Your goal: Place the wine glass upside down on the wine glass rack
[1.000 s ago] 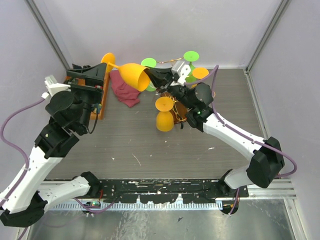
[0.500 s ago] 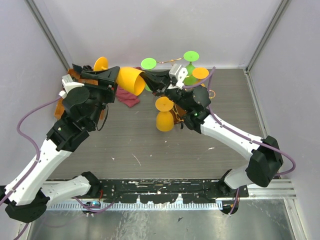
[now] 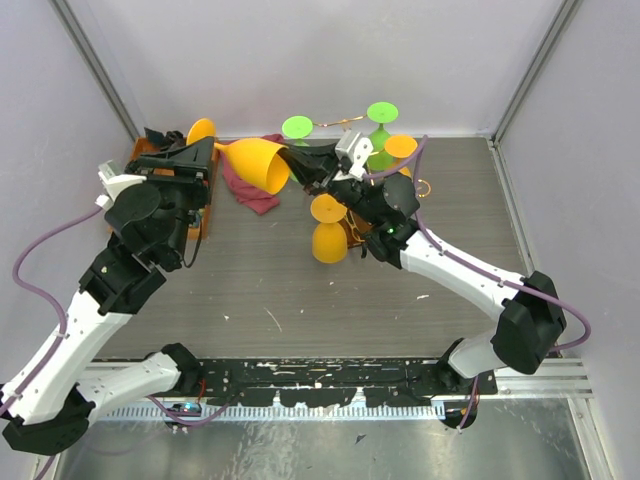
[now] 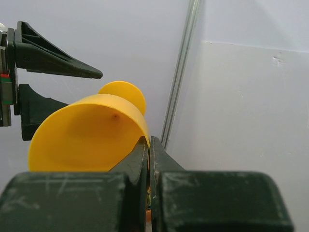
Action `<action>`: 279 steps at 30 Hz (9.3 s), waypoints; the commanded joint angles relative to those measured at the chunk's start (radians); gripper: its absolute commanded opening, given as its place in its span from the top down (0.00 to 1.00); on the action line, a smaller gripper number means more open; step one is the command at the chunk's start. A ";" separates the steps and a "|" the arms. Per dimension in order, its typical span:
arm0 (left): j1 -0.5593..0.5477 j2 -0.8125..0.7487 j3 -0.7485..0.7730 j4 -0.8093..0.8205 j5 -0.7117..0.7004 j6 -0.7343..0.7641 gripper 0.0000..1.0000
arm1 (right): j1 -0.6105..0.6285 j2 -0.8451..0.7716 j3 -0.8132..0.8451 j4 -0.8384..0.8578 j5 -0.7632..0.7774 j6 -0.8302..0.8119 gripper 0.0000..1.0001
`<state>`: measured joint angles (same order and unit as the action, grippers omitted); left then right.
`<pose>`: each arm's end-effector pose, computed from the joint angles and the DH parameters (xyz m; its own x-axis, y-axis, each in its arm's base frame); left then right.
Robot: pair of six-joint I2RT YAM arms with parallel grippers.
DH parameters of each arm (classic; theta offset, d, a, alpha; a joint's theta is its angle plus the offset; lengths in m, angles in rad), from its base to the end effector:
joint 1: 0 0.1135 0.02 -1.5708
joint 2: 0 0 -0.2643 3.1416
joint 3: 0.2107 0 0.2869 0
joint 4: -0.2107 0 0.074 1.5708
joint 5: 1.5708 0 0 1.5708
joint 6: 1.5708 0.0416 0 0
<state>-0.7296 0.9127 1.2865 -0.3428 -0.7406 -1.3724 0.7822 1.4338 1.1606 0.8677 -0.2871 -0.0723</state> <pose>0.1695 -0.1139 0.4842 0.0151 -0.9842 -0.1765 0.0205 0.1768 -0.9840 0.2503 0.2653 0.4212 0.4571 0.3565 -0.8148 -0.8115 0.5422 -0.2180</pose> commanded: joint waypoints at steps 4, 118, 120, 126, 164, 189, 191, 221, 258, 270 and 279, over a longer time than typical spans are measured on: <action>0.017 0.011 -0.019 -0.007 -0.041 -0.005 0.36 | 0.018 -0.031 -0.003 0.069 -0.001 0.018 0.99; -0.666 1.011 0.058 1.562 -0.125 1.712 1.00 | -0.903 -0.020 0.363 -0.950 0.328 0.019 0.16; -0.666 1.041 0.084 1.565 -0.139 1.724 1.00 | -0.903 -0.023 0.361 -0.948 0.328 0.017 0.15; -0.635 1.082 0.121 1.498 -0.163 1.665 1.00 | -0.905 -0.042 0.335 -0.947 0.337 -0.013 0.15; -0.495 1.247 0.269 1.350 -0.213 1.475 1.00 | -0.905 -0.066 0.265 -0.897 0.346 -0.082 0.15; -0.446 1.344 0.343 1.331 -0.039 1.432 1.00 | -0.907 -0.067 0.239 -0.877 0.356 -0.084 0.15; -0.442 1.345 0.341 1.328 -0.023 1.432 1.00 | -0.907 -0.066 0.240 -0.877 0.358 -0.085 0.15; -0.483 1.235 0.157 1.417 0.078 1.522 0.93 | -0.912 -0.069 0.229 -0.865 0.359 -0.055 0.15; -0.638 0.855 -0.152 1.143 0.150 1.516 0.02 | -0.921 -0.023 0.341 -0.967 0.366 0.048 0.00; -0.640 0.620 0.022 0.639 0.208 1.474 0.02 | -0.922 -0.051 0.430 -1.048 0.430 0.141 0.00; -0.505 0.521 0.215 0.376 0.176 1.317 0.02 | -0.923 -0.067 0.481 -1.100 0.615 0.219 0.00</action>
<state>-1.3270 1.5066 1.4326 0.1802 -0.5686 0.0544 -0.1349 1.4132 1.5673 -0.2218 0.2382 0.1028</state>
